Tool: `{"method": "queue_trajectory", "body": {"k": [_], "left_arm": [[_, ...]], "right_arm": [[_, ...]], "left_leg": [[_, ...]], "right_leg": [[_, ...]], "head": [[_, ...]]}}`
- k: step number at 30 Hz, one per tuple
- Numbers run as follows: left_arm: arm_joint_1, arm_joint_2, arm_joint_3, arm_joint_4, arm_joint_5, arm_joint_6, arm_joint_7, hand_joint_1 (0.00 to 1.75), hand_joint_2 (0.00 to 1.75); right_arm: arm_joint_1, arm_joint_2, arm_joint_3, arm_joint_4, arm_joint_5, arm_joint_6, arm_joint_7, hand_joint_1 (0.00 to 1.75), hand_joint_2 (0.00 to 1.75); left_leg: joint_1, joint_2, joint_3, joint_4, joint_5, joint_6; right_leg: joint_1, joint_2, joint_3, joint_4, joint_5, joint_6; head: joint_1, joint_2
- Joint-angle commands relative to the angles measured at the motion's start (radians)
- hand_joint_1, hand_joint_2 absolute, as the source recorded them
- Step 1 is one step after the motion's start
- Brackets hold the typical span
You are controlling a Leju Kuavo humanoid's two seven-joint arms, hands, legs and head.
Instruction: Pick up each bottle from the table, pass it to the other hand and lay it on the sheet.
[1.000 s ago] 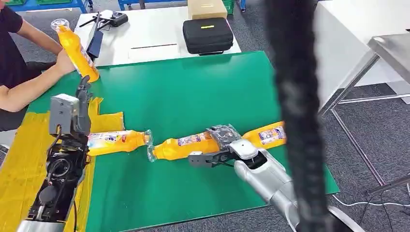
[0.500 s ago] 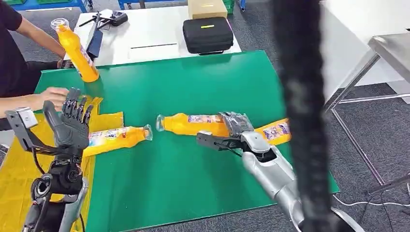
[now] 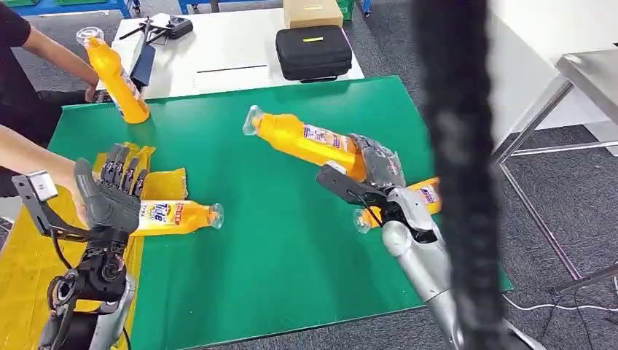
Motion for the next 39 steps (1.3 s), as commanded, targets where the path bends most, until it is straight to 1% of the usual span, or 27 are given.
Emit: {"method": "queue_trajectory", "body": {"k": [1,3,4,5,7,8,9,11,13,16,18,22,26,27,29,30,31,34,35,37,39], "left_arm": [[-0.019,-0.004,-0.007,0.037,0.008,0.000,0.007,0.00,1.75],[-0.008,-0.017,0.006,0.032,0.139,-0.062,0.040,0.00,1.75],[-0.002,-0.016,0.006,0.032,0.175,-0.078,0.043,0.00,1.75],[0.011,-0.012,0.001,0.030,0.287,-0.126,0.062,0.00,1.75],[0.020,0.001,-0.027,0.022,0.412,-0.178,0.067,0.00,1.75],[0.020,0.004,-0.037,0.017,0.424,-0.189,0.064,0.00,1.75],[0.015,0.004,-0.055,0.012,0.423,-0.189,0.062,0.00,1.75],[0.005,-0.001,-0.089,0.002,0.426,-0.197,0.060,0.00,1.75],[-0.023,0.002,-0.131,0.012,0.389,-0.181,0.046,0.00,1.75],[-0.054,-0.009,-0.166,0.016,0.380,-0.168,0.041,0.00,1.75],[-0.060,-0.017,-0.176,0.005,0.380,-0.160,0.040,0.00,1.75],[-0.079,-0.043,-0.210,-0.033,0.347,-0.120,0.040,0.00,1.75],[-0.079,-0.043,-0.210,-0.033,0.347,-0.120,0.040,0.00,1.75],[-0.083,-0.052,-0.213,-0.037,0.343,-0.104,0.035,0.00,1.75],[-0.092,-0.057,-0.226,-0.046,0.310,-0.074,0.021,0.00,1.75],[-0.098,-0.058,-0.233,-0.051,0.277,-0.048,0.004,0.00,1.75],[-0.112,-0.060,-0.250,-0.058,0.207,-0.006,-0.025,0.00,1.75],[-0.132,-0.082,-0.264,-0.075,0.124,0.071,-0.045,0.00,1.75],[-0.136,-0.084,-0.267,-0.081,0.095,0.092,-0.053,0.00,1.75],[-0.136,-0.085,-0.269,-0.084,0.091,0.094,-0.053,0.00,1.75],[-0.136,-0.085,-0.269,-0.084,0.091,0.094,-0.053,0.00,1.75]], "right_arm": [[-0.006,-0.017,-0.020,-0.045,-0.007,-0.002,-0.004,1.75,1.75],[-0.002,-0.011,-0.012,-0.070,-0.065,-0.029,-0.041,1.75,1.75],[-0.003,-0.007,-0.003,-0.079,-0.074,-0.031,-0.046,1.75,1.75],[-0.003,0.002,0.016,-0.095,-0.109,-0.038,-0.057,1.75,1.75],[-0.013,0.020,0.056,-0.111,-0.154,-0.041,-0.054,1.75,1.75],[-0.018,0.033,0.068,-0.114,-0.160,-0.039,-0.050,1.75,1.75],[-0.023,0.046,0.077,-0.117,-0.172,-0.036,-0.040,1.75,1.75],[-0.037,0.075,0.099,-0.115,-0.194,-0.031,-0.025,1.75,1.75],[-0.049,0.108,0.111,-0.104,-0.213,-0.023,-0.004,1.75,1.75],[-0.075,0.141,0.136,-0.064,-0.224,0.007,0.022,1.75,1.75],[-0.085,0.150,0.145,-0.042,-0.223,0.011,0.027,1.75,1.75],[-0.113,0.173,0.169,0.010,-0.218,0.022,0.041,1.75,1.75],[-0.113,0.173,0.169,0.010,-0.218,0.022,0.041,1.75,1.75],[-0.121,0.182,0.177,0.021,-0.216,0.027,0.045,1.75,1.75],[-0.126,0.194,0.188,0.028,-0.213,0.028,0.055,1.75,1.75],[-0.130,0.195,0.198,0.032,-0.211,0.032,0.057,1.75,1.75],[-0.135,0.202,0.213,0.039,-0.207,0.037,0.062,1.75,1.75],[-0.144,0.230,0.246,0.065,-0.209,0.047,0.068,1.75,1.75],[-0.145,0.241,0.258,0.073,-0.212,0.052,0.073,1.75,1.75],[-0.145,0.244,0.262,0.075,-0.212,0.053,0.076,1.75,1.75],[-0.145,0.244,0.262,0.075,-0.212,0.053,0.076,1.75,1.75]], "left_leg": [[0.000,0.001,0.003,0.001,-0.002,-0.003],[0.001,0.001,0.005,0.001,-0.003,-0.004],[0.001,0.002,0.005,0.001,-0.003,-0.004],[0.000,0.002,0.003,0.000,-0.002,-0.003],[0.000,0.004,0.005,0.001,-0.004,-0.004],[0.001,0.005,0.006,0.001,-0.004,-0.004],[0.000,0.004,0.003,0.000,-0.002,-0.003],[0.001,0.006,0.005,0.002,-0.005,-0.005],[0.000,0.003,0.001,0.001,-0.002,-0.003],[0.001,0.003,0.002,0.002,-0.002,-0.004],[0.001,0.001,0.000,0.001,-0.001,-0.002],[0.001,0.002,0.001,0.002,-0.002,-0.003],[0.001,0.001,0.002,0.001,-0.001,-0.002],[0.001,0.003,0.004,0.002,-0.003,-0.004],[0.001,0.002,0.001,0.001,-0.002,-0.003],[0.000,0.001,0.000,0.000,0.000,-0.002],[0.001,0.002,0.002,0.001,-0.002,-0.003],[0.001,0.001,0.002,0.002,-0.002,-0.004],[0.001,0.001,0.000,0.001,-0.001,-0.002],[0.001,0.002,0.002,0.002,-0.002,-0.003],[0.001,0.001,0.000,0.000,-0.001,-0.002]], "right_leg": [[0.001,-0.002,0.003,0.000,-0.002,0.000],[0.001,-0.002,0.005,0.001,-0.003,0.000],[0.001,-0.001,0.005,0.001,-0.003,0.000],[0.000,0.000,0.003,0.000,-0.002,0.000],[0.000,0.002,0.004,0.001,-0.003,0.000],[0.001,0.002,0.005,0.001,-0.003,-0.001],[0.000,0.002,0.002,0.001,-0.001,0.000],[0.001,0.003,0.004,0.002,-0.003,-0.001],[0.000,0.001,0.001,0.001,-0.001,0.000],[0.001,0.000,0.002,0.002,-0.002,0.000],[0.001,0.000,0.000,0.001,0.000,0.000],[0.001,0.000,0.001,0.002,-0.001,0.000],[0.001,0.000,0.002,0.001,-0.001,0.000],[0.001,0.000,0.004,0.001,-0.003,0.000],[0.001,0.000,0.002,0.001,-0.001,0.000],[0.000,0.000,0.000,0.001,0.000,0.000],[0.001,0.000,0.002,0.001,-0.002,0.000],[0.001,-0.001,0.002,0.002,-0.002,0.000],[0.001,0.000,0.000,0.001,-0.001,0.000],[0.001,0.000,0.002,0.002,-0.002,0.000],[0.001,0.000,0.000,0.001,-0.001,0.000]], "head": [[0.000,0.000],[0.000,0.000],[0.000,0.000],[0.000,0.000],[0.000,0.000],[-0.001,0.000],[0.000,0.000],[0.000,0.000],[0.000,0.000],[0.000,0.000],[0.000,0.000],[0.000,0.000],[0.000,0.000],[0.000,0.000],[0.000,0.000],[0.000,0.000],[0.000,0.000],[0.000,0.000],[0.000,0.000],[0.000,0.000],[0.000,0.000]]}}
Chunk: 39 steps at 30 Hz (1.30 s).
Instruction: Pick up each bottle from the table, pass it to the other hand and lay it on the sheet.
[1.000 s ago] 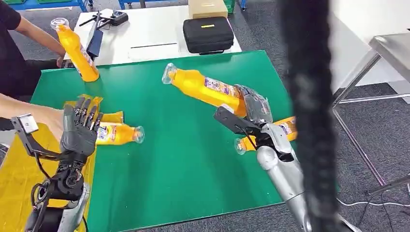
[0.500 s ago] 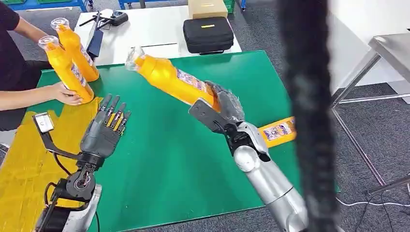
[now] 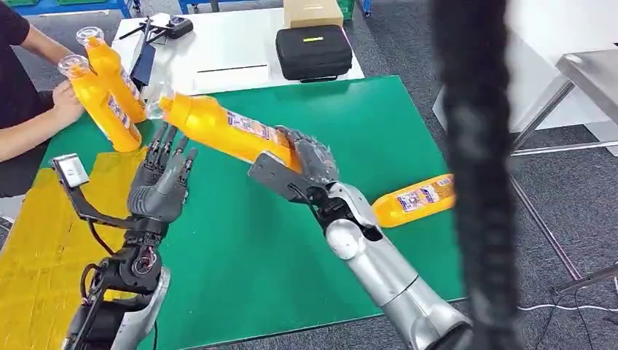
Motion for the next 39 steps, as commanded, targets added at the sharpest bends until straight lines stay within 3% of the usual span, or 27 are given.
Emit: {"method": "queue_trajectory", "body": {"k": [1,9,21,39], "left_arm": [[-0.058,-0.016,-0.050,0.000,-0.039,0.038,-0.010,0.00,1.75],[-0.087,-0.028,-0.085,-0.003,-0.314,0.184,-0.083,0.00,1.75],[-0.122,-0.077,-0.150,0.088,-0.379,0.269,-0.061,0.00,1.75],[-0.148,-0.081,-0.201,0.171,-0.154,0.174,0.059,0.00,1.75]], "right_arm": [[-0.074,0.034,0.083,0.114,-0.008,0.011,0.011,1.75,1.75],[-0.089,0.066,0.165,0.136,-0.013,0.029,0.038,1.75,1.75],[-0.129,0.112,0.288,0.156,-0.005,0.029,0.045,1.75,1.75],[-0.130,0.097,0.318,0.175,0.020,-0.025,0.036,1.75,1.75]], "left_leg": [[0.001,0.002,0.003,0.002,-0.002,-0.003],[0.001,0.001,0.001,0.001,-0.001,-0.002],[0.000,0.000,0.001,0.000,-0.001,-0.002],[0.000,0.000,0.002,0.000,-0.001,-0.002]], "right_leg": [[0.001,0.000,0.003,0.001,-0.002,0.000],[0.001,0.000,0.001,0.001,-0.001,0.000],[0.000,-0.001,0.001,0.000,-0.001,0.000],[0.000,-0.002,0.002,0.000,-0.001,0.000]], "head": [[0.000,0.000],[0.000,0.000],[0.000,0.000],[0.000,0.000]]}}
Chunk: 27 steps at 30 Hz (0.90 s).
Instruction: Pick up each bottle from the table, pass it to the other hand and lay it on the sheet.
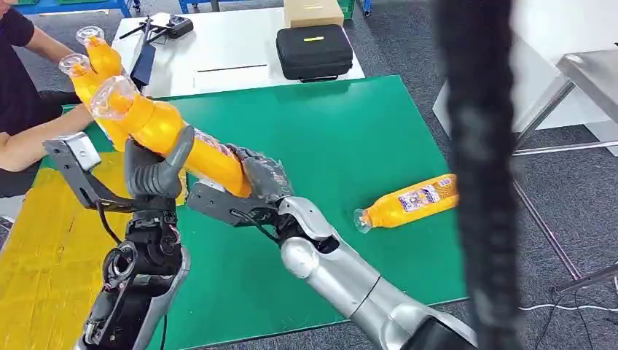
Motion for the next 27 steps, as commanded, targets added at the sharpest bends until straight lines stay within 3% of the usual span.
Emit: {"method": "queue_trajectory", "body": {"k": [1,3,4,16,17,20,21,22,23,27], "left_arm": [[-0.056,-0.007,-0.114,0.145,0.127,-0.083,0.068,0.00,1.75],[-0.056,-0.007,-0.114,0.145,0.127,-0.083,0.068,0.00,1.75],[-0.058,-0.004,-0.115,0.141,0.128,-0.086,0.068,1.75,1.75],[-0.079,-0.021,-0.125,0.156,0.167,-0.108,0.064,1.75,1.75],[-0.079,-0.020,-0.125,0.154,0.166,-0.107,0.061,1.75,1.75],[-0.079,-0.018,-0.123,0.150,0.165,-0.107,0.059,1.75,1.75],[-0.079,-0.018,-0.123,0.150,0.165,-0.107,0.059,1.75,1.75],[-0.075,-0.016,-0.119,0.140,0.162,-0.106,0.049,1.75,1.75],[-0.075,-0.014,-0.116,0.136,0.160,-0.106,0.040,1.75,1.75],[-0.067,0.019,-0.062,0.062,0.164,-0.104,0.012,1.75,1.75]], "right_arm": [[-0.069,-0.006,0.110,0.060,0.004,-0.016,-0.014,1.75,1.75],[-0.069,-0.006,0.110,0.060,0.004,-0.016,-0.014,1.75,1.75],[-0.068,-0.007,0.109,0.060,0.005,-0.016,-0.015,1.75,1.75],[-0.060,-0.008,0.078,0.080,0.009,-0.011,-0.007,1.75,1.75],[-0.059,-0.009,0.077,0.082,0.009,-0.010,-0.006,1.66,1.75],[-0.057,-0.013,0.075,0.087,0.008,-0.009,-0.006,1.66,1.75],[-0.057,-0.013,0.075,0.087,0.008,-0.009,-0.006,0.37,1.75],[-0.065,-0.015,0.080,0.098,0.012,0.020,0.006,0.00,1.75],[-0.073,-0.025,0.093,0.098,0.041,0.014,0.008,0.00,0.00],[-0.070,-0.061,0.070,0.085,0.048,0.038,0.017,0.00,0.00]], "left_leg": [[0.001,0.001,0.004,0.001,-0.002,-0.003],[0.000,0.000,0.002,0.000,-0.001,-0.002],[0.001,0.001,0.004,0.001,-0.002,-0.003],[0.000,0.000,0.001,0.000,0.000,-0.001],[0.001,0.000,0.003,0.001,-0.002,-0.003],[0.001,0.000,0.003,0.001,-0.002,-0.002],[0.000,0.000,0.002,0.000,-0.001,-0.002],[0.001,0.000,0.005,0.001,-0.003,-0.003],[0.001,0.000,0.003,0.001,-0.002,-0.002],[0.001,0.001,0.002,0.001,-0.001,-0.002]], "right_leg": [[0.001,-0.001,0.004,0.001,-0.002,0.000],[0.000,-0.001,0.002,0.000,-0.001,0.000],[0.001,-0.001,0.004,0.001,-0.002,0.000],[0.000,-0.002,0.001,0.000,-0.001,0.000],[0.001,-0.002,0.003,0.001,-0.002,0.000],[0.001,-0.002,0.003,0.000,-0.002,0.000],[0.000,-0.002,0.002,0.000,-0.002,0.000],[0.001,-0.002,0.005,0.001,-0.003,0.000],[0.001,-0.002,0.003,0.000,-0.002,0.000],[0.001,0.000,0.002,0.000,-0.001,0.000]], "head": [[0.000,0.000],[0.000,0.000],[0.000,0.000],[0.000,0.000],[0.000,0.000],[0.000,0.000],[0.000,0.000],[0.000,0.000],[0.000,0.000],[0.000,0.000]]}}
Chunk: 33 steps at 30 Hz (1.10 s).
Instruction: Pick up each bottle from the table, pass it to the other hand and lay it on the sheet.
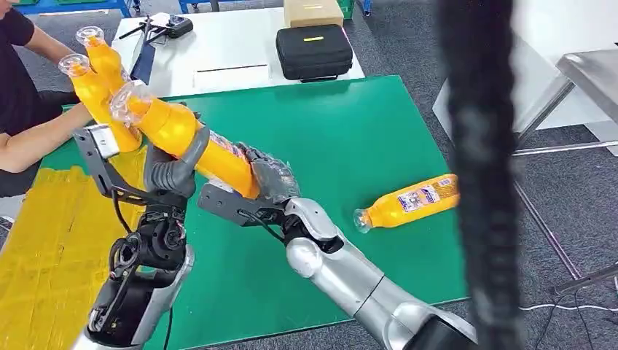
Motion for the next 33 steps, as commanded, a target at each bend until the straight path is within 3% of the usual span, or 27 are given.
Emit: {"method": "queue_trajectory", "body": {"k": [1,4,7,8,13,15,17,18,21,22,25,28,29,33], "left_arm": [[-0.028,0.023,-0.033,-0.037,0.013,-0.026,-0.025,1.75,1.75],[-0.016,0.065,0.064,-0.120,-0.022,-0.025,-0.089,1.75,1.75],[-0.013,0.141,0.176,-0.152,-0.181,-0.021,-0.142,1.75,1.75],[-0.007,0.137,0.214,-0.148,-0.186,-0.059,-0.135,1.75,1.75],[-0.005,0.131,0.212,-0.128,-0.284,-0.054,-0.150,1.75,1.75],[-0.018,0.194,0.216,-0.078,-0.489,0.005,-0.112,1.75,1.75],[-0.011,0.209,0.254,-0.048,-0.648,0.027,-0.091,1.75,1.75],[-0.014,0.252,0.246,0.007,-0.885,0.075,-0.031,1.75,1.75],[0.011,0.290,0.272,0.144,-1.395,0.026,0.130,1.75,1.75],[0.017,0.294,0.271,0.207,-1.475,-0.013,0.148,1.75,1.75],[0.019,0.281,0.277,0.267,-1.483,0.025,0.121,1.75,1.75],[0.015,0.334,0.211,0.411,-1.721,-0.080,0.228,1.75,1.75],[0.011,0.341,0.197,0.475,-1.745,-0.094,0.216,1.75,1.75],[-0.020,0.340,0.137,0.725,-1.810,-0.118,0.209,1.75,1.75]], "right_arm": [[-0.068,-0.046,0.063,0.049,0.029,0.055,0.004,0.00,0.00],[-0.056,-0.119,0.061,0.020,0.080,0.087,0.009,0.00,0.00],[0.031,-0.245,0.017,-0.100,0.162,0.098,-0.039,0.00,0.00],[0.058,-0.263,-0.009,-0.128,0.176,0.109,-0.053,0.00,0.00],[0.075,-0.253,-0.035,-0.143,0.208,0.136,-0.054,0.00,0.00],[0.139,-0.320,-0.103,-0.207,0.203,0.140,-0.052,0.00,0.00],[0.204,-0.375,-0.189,-0.266,0.182,0.135,-0.072,0.00,0.00],[0.244,-0.390,-0.255,-0.304,0.127,0.139,-0.099,0.00,0.00],[0.337,-0.439,-0.422,-0.477,0.053,0.107,-0.198,0.00,0.00],[0.348,-0.451,-0.456,-0.517,0.022,0.109,-0.248,0.00,0.00],[0.366,-0.466,-0.487,-0.551,0.007,0.128,-0.260,0.00,0.00],[0.405,-0.521,-0.514,-0.635,-0.002,0.129,-0.286,0.00,0.00],[0.418,-0.549,-0.526,-0.664,-0.005,0.129,-0.290,0.00,1.75],[0.467,-0.659,-0.583,-0.763,-0.043,0.123,-0.325,0.00,1.75]], "left_leg": [[0.001,0.002,0.003,0.002,-0.003,-0.003],[0.001,0.001,0.003,0.002,-0.002,-0.003],[0.002,0.001,0.004,0.001,-0.002,-0.003],[0.001,-0.001,0.004,0.000,-0.001,-0.003],[0.001,0.000,0.003,0.001,-0.002,-0.003],[0.000,0.000,0.001,0.000,-0.001,-0.002],[0.000,-0.003,0.003,-0.001,0.000,-0.002],[0.001,-0.004,0.006,0.000,-0.002,-0.004],[-0.001,-0.005,0.004,-0.001,0.000,-0.002],[0.000,-0.005,0.006,-0.001,-0.002,-0.003],[-0.002,-0.002,0.006,-0.001,-0.002,-0.003],[-0.001,-0.001,0.005,0.000,-0.002,-0.003],[-0.001,-0.002,0.005,-0.001,-0.001,-0.003],[-0.002,-0.002,0.008,-0.001,-0.003,-0.004]], "right_leg": [[0.001,-0.001,0.004,0.001,-0.002,0.000],[0.001,-0.001,0.004,0.001,-0.002,0.000],[0.002,-0.002,0.005,0.000,-0.002,0.000],[0.001,-0.003,0.005,-0.001,-0.002,0.000],[0.001,-0.001,0.004,0.001,-0.002,0.000],[0.000,-0.002,0.002,0.000,-0.001,0.000],[0.000,-0.005,0.004,-0.001,-0.002,0.000],[0.001,-0.007,0.008,-0.001,-0.003,0.000],[0.000,-0.006,0.004,-0.001,-0.002,0.000],[0.000,-0.007,0.008,-0.001,-0.004,0.000],[-0.002,-0.004,0.006,0.000,-0.003,0.000],[-0.001,-0.003,0.005,0.000,-0.003,0.000],[-0.001,-0.005,0.005,0.000,-0.003,0.000],[-0.001,-0.005,0.008,-0.001,-0.004,0.000]], "head": [[0.000,0.000],[0.000,0.000],[0.000,0.000],[0.000,0.000],[0.000,0.000],[0.000,0.000],[0.000,0.000],[0.000,0.000],[0.000,0.000],[0.000,0.000],[0.000,0.000],[0.000,0.000],[0.000,0.000],[0.000,0.000]]}}
